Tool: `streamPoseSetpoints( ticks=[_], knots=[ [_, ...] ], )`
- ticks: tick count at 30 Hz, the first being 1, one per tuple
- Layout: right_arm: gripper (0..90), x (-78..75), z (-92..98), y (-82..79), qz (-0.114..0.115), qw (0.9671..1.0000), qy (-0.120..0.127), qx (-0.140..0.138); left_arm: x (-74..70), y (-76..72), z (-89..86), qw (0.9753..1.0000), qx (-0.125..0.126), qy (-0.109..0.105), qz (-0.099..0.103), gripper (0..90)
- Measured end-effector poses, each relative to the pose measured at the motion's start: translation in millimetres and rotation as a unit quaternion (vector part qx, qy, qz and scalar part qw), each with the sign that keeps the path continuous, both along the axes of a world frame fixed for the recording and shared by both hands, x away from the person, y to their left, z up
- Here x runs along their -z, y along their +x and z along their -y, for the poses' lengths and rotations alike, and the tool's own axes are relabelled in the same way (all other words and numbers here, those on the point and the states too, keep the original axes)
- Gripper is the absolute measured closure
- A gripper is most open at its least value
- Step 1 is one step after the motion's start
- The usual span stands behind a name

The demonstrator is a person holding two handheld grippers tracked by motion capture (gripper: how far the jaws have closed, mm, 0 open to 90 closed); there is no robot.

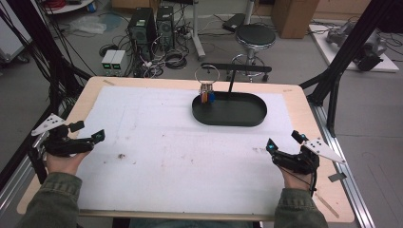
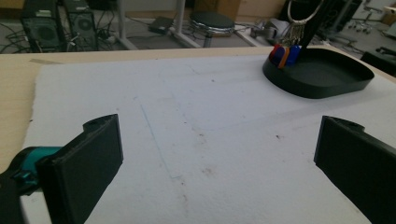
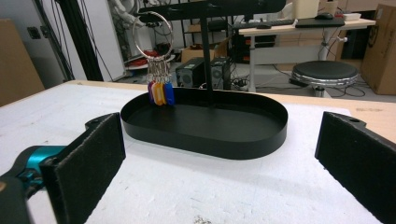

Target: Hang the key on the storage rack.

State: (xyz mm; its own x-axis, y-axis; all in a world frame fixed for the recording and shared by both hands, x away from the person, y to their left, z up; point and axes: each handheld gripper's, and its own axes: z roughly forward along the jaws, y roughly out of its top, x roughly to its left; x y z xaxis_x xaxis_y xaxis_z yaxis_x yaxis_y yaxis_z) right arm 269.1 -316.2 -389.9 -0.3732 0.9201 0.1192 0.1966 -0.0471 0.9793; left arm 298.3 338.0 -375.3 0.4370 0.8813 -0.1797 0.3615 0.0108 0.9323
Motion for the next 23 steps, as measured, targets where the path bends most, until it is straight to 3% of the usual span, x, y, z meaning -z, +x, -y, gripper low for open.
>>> streamPoseSetpoints(
  ticks=[6, 13, 16, 23],
  knots=[
    [0.4, 0.5, -0.1, 0.5, 0.0, 1.0, -0.001, -0.001, 11.7, -13.5, -12.2, 0.9992, -0.036, 0.009, 0.018, 1.7],
    [0.5, 0.8, -2.6, 0.8, -0.002, 1.0, -0.003, -0.006, 20.4, -29.8, -21.6, 0.993, -0.092, 0.001, 0.074, 1.7],
    [0.5, 1.0, -3.9, 1.2, -0.002, 1.0, -0.003, -0.008, 21.3, -32.1, -23.0, 0.9919, -0.098, -0.005, 0.08, 1.7],
    [0.5, 0.5, -4.1, -0.2, -0.001, 1.0, -0.004, -0.004, 21.6, -33.3, -25.0, 0.9923, -0.091, -0.023, 0.08, 1.7]
  ],
)
